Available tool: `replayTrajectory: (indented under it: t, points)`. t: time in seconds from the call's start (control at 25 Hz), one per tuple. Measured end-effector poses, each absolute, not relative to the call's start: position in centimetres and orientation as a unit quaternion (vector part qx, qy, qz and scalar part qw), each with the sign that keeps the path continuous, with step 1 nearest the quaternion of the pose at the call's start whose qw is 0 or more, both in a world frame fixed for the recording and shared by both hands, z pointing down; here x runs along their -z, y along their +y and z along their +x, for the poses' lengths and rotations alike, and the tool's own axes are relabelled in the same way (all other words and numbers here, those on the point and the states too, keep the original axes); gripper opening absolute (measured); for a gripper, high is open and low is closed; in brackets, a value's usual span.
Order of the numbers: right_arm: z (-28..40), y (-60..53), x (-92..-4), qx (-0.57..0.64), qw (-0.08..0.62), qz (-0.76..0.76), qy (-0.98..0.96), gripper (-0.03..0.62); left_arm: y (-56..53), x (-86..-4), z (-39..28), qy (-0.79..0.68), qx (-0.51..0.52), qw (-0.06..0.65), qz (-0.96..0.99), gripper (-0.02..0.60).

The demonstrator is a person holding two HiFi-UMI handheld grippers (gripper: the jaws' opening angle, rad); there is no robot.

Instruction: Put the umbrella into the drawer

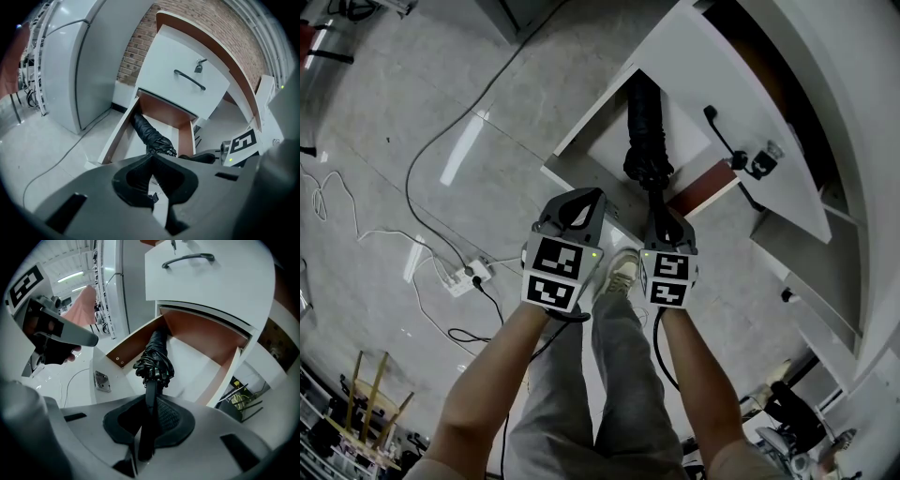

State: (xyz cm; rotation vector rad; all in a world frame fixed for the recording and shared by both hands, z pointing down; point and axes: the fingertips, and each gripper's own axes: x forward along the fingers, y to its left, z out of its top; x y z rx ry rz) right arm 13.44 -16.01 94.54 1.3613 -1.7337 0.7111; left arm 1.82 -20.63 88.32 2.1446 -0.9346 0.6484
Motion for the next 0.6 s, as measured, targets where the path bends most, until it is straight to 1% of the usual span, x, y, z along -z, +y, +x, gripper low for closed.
replayTrajectory:
  t: [0.16, 0.32, 0.4, 0.48, 0.6]
  points:
    - [13.4, -16.1, -94.7, -0.308, 0.377, 0.553, -0.677, 0.031, -20.1, -89.2, 1.5, -0.357, -0.26, 0.354, 0.825, 0.008]
    - [13.4, -16.2, -94.9, -0.314, 0.375, 0.557, -0.671, 0.032, -20.1, -89.7, 1.2, -0.355, -0.264, 0.358, 0.822, 0.008]
    - [13.1, -16.1, -94.8, -0.335, 0.366, 0.557, -0.666, 0.036, -20.3, -89.4, 0.9, -0.362, -0.254, 0.362, 0.821, 0.008]
    - [13.0, -16.4, -94.7, -0.348, 0.366, 0.556, -0.66, 0.12, -20.5, -88.7, 0.6, -0.368, -0.243, 0.366, 0.819, 0.008]
    - [13.2, -16.9, -93.8, -0.356, 0.368, 0.565, -0.647, 0.15, -20.5, -87.6, 0.4, -0.367, -0.245, 0.358, 0.823, 0.008]
